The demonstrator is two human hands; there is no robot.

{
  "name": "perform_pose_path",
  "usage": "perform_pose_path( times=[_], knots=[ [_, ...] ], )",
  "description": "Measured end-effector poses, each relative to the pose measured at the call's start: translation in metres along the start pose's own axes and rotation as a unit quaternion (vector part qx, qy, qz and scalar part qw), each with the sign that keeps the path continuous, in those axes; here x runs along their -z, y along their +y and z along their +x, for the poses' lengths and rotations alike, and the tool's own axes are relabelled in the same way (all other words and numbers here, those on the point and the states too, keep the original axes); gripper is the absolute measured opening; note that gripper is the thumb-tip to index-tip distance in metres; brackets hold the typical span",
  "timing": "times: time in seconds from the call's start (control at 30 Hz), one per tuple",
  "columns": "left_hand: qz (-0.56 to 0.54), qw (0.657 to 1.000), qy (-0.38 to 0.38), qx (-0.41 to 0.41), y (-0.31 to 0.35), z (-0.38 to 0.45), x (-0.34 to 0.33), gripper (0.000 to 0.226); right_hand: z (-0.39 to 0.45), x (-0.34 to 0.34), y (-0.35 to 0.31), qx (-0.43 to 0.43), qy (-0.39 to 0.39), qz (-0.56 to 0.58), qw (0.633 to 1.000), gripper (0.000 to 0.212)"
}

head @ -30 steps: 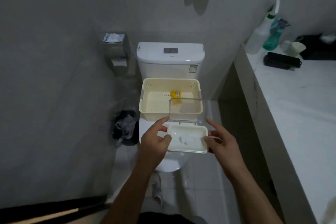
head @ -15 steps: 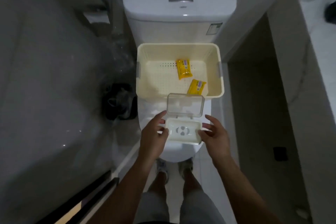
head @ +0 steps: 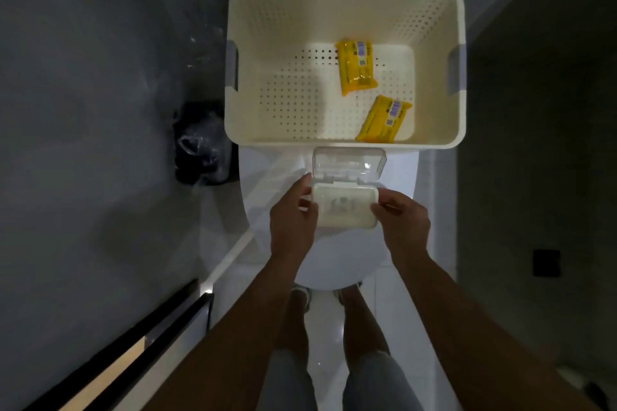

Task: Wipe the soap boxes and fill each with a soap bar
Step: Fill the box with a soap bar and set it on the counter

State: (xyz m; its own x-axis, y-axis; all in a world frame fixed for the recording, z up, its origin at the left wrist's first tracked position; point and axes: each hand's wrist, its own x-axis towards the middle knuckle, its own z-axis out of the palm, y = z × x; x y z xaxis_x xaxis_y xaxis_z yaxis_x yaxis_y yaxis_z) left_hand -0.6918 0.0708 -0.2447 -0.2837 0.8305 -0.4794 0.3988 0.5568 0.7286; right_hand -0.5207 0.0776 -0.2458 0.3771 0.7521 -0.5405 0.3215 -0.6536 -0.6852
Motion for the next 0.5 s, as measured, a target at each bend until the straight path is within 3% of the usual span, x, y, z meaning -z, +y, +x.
perform_pose_path(
  times=[0.17,0.5],
  knots=[
    [0.049,0.998,0.031,0.002,-0.006,0.019,-0.013,0.034,0.019,-0.011,0.003,0.046,0.000,-0.025,0.999,0.033],
    [0.136,0.990,0.034,-0.001,-0.011,0.032,-0.022,0.035,0.034,-0.021,0.006,0.048,-0.033,-0.084,0.995,0.034]
  ],
)
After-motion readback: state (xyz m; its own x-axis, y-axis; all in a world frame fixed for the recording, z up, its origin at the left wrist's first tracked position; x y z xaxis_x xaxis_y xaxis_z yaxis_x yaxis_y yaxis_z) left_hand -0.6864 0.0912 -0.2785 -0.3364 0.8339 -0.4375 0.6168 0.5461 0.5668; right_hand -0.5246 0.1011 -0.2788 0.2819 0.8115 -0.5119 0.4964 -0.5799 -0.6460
